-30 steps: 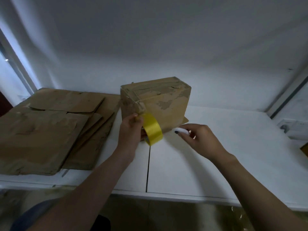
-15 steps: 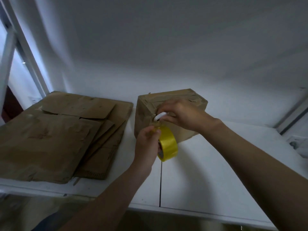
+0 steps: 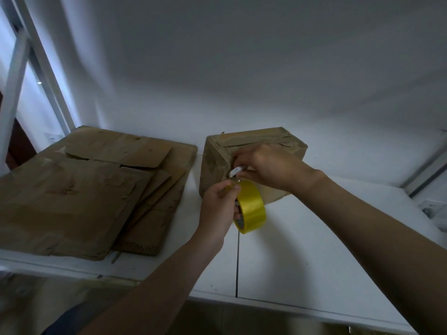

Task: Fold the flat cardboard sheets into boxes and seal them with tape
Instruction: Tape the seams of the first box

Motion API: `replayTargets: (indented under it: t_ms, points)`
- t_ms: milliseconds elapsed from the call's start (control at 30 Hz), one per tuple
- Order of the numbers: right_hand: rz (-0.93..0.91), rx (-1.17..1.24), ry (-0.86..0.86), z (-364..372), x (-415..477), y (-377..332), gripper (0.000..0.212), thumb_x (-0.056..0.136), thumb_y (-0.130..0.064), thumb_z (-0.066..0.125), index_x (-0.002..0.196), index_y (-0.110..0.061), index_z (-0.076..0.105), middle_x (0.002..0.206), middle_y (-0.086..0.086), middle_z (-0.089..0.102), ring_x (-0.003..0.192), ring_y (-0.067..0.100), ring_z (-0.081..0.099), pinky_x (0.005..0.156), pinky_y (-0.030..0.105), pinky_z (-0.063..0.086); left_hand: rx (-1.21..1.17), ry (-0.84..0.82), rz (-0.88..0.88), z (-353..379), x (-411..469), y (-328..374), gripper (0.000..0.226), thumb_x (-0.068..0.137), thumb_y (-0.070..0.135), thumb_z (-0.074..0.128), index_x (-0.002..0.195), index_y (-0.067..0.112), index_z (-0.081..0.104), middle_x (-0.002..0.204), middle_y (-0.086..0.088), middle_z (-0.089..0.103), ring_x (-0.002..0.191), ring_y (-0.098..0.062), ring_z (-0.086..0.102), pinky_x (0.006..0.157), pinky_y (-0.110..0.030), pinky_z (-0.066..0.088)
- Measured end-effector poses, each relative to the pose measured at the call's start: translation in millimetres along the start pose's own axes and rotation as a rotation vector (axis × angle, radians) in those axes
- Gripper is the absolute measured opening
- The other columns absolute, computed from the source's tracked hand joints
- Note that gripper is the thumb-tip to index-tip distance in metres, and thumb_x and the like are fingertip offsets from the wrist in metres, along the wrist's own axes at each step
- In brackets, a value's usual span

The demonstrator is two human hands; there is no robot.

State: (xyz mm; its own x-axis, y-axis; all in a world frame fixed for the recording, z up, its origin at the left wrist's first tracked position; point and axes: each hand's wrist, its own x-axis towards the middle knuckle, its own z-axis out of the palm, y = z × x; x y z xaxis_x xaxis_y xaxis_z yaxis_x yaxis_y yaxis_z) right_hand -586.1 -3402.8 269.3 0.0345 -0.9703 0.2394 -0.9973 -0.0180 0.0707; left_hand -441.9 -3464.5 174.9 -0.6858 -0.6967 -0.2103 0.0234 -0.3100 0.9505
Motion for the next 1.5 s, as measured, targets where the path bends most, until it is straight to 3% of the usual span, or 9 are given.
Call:
replayTargets:
  t_ms: [300,533,600,733,900,1033,1233,1367,1500]
  points:
    - [0.047,0.133,-0.158,-17,-6,19,0.021,0.089,-0.030,0.073,0.093,-0.011,0.079,0.132,0.002,0.067,0.112,0.017,0.066,0.085,0.041,0.055,0.043,-0.039,-0.026,-3,1,3,0.028,0.097,0.019,0.062,0.124,0.023,0.066,0.107,-0.012,0.069,0.082,-0.023,0.065,0.069,-0.033,0.058]
    - [0.184,0.177,-0.210,-10,-11,29,0.015,0.081,-0.017,0.081,0.090,-0.008,0.073,0.088,-0.052,0.051,0.083,0.009,0.059,0.073,0.031,0.048,0.168,-0.038,-0.042,-7,5,-5,0.028,0.093,0.028,0.066,0.121,0.024,0.068,0.108,-0.012,0.070,0.082,-0.020,0.066,0.071,-0.038,0.057]
    - [0.152,0.197,-0.217,-9,-15,27,0.017,0.081,-0.017,0.080,0.093,-0.007,0.072,0.101,-0.060,0.044,0.093,0.014,0.062,0.080,0.038,0.052,0.199,-0.041,-0.039,-8,5,-6,0.031,0.091,0.031,0.067,0.121,0.026,0.067,0.111,-0.009,0.069,0.082,-0.019,0.065,0.071,-0.036,0.055]
    - [0.062,0.136,0.019,8,-37,27,0.016,0.088,-0.028,0.075,0.092,-0.012,0.072,0.151,-0.012,0.048,0.125,0.026,0.058,0.094,0.048,0.051,0.267,-0.029,-0.051,-10,4,-6,0.050,0.072,0.046,0.069,0.120,0.036,0.063,0.113,-0.004,0.068,0.097,-0.027,0.070,0.087,-0.048,0.060]
    - [0.166,0.107,0.359,44,-96,7,0.020,0.088,-0.023,0.072,0.106,-0.028,0.078,0.116,-0.003,0.063,0.101,0.023,0.053,0.084,0.033,0.047,0.335,0.018,-0.017,-15,3,-10,0.028,0.086,0.031,0.070,0.113,0.033,0.063,0.101,-0.004,0.070,0.086,-0.024,0.070,0.077,-0.041,0.058]
    - [0.486,0.074,0.123,88,-143,-10,0.022,0.090,-0.041,0.066,0.108,-0.037,0.078,0.091,-0.007,0.050,0.084,0.023,0.060,0.059,0.029,0.043,0.391,0.038,-0.007,-14,3,-9,0.029,0.081,0.036,0.072,0.108,0.036,0.063,0.100,-0.005,0.070,0.082,-0.024,0.070,0.076,-0.043,0.058]
    - [0.734,0.008,-0.136,118,-155,-19,0.028,0.096,-0.051,0.057,0.104,-0.033,0.076,0.097,-0.003,0.068,0.088,0.024,0.066,0.065,0.029,0.044,0.475,0.043,-0.009,-13,9,-14,0.050,0.064,0.050,0.068,0.112,0.036,0.063,0.106,-0.001,0.070,0.096,-0.026,0.070,0.088,-0.052,0.059]
    - [0.820,0.019,-0.328,123,-158,-17,0.027,0.094,-0.024,0.059,0.113,-0.036,0.074,0.108,-0.003,0.069,0.095,0.022,0.066,0.075,0.030,0.053,0.531,0.038,-0.004,-17,11,-14,0.048,0.064,0.050,0.066,0.111,0.039,0.062,0.104,-0.002,0.069,0.094,-0.026,0.070,0.086,-0.052,0.059]
    - [0.772,0.081,-0.072,98,-139,-17,0.031,0.095,-0.027,0.061,0.125,-0.030,0.069,0.119,-0.003,0.068,0.104,0.024,0.065,0.086,0.038,0.055,0.567,0.014,0.007,-23,12,-10,0.041,0.066,0.047,0.065,0.106,0.037,0.064,0.098,-0.003,0.070,0.086,-0.025,0.071,0.081,-0.049,0.061]
